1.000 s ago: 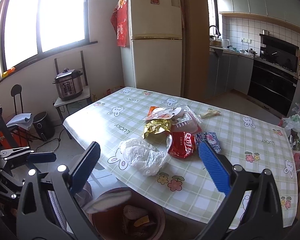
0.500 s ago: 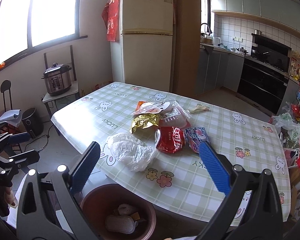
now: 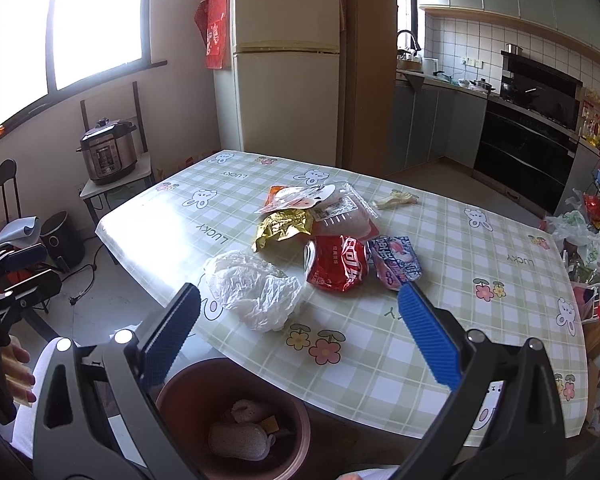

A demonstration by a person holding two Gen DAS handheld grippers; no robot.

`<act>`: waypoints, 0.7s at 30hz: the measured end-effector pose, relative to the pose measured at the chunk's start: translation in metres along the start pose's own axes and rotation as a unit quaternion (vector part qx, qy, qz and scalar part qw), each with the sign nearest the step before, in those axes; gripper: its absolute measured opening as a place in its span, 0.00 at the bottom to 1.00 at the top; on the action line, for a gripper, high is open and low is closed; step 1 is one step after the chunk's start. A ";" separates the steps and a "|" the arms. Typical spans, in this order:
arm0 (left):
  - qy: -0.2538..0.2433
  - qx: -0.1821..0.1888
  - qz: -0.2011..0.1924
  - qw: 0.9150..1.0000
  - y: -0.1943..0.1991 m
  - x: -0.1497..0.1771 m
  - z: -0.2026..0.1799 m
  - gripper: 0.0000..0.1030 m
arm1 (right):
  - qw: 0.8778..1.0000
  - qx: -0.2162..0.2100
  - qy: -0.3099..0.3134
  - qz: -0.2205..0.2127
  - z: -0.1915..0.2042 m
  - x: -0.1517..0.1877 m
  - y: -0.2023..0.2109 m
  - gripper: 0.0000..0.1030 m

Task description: Collect trash

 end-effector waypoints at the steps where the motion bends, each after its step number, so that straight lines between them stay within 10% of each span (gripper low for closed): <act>1: -0.001 -0.001 0.000 1.000 -0.001 0.000 0.000 0.95 | 1.000 -0.004 -0.002 0.001 0.000 0.001 -0.002 0.95; 21: 0.036 0.027 0.039 0.998 -0.051 -0.009 -0.007 0.95 | 0.999 0.000 0.003 0.039 -0.039 0.005 -0.042 0.95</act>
Point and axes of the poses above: each gripper's, at about its wrist camera, not at the fingertips, and y roughly against the way its jaws point, z to its left, x to its underside, the point moved 8 cm from there along -y, roughly the way its jaws point, and after that the axes turned 4 degrees about -x, right-handed, at the moved point
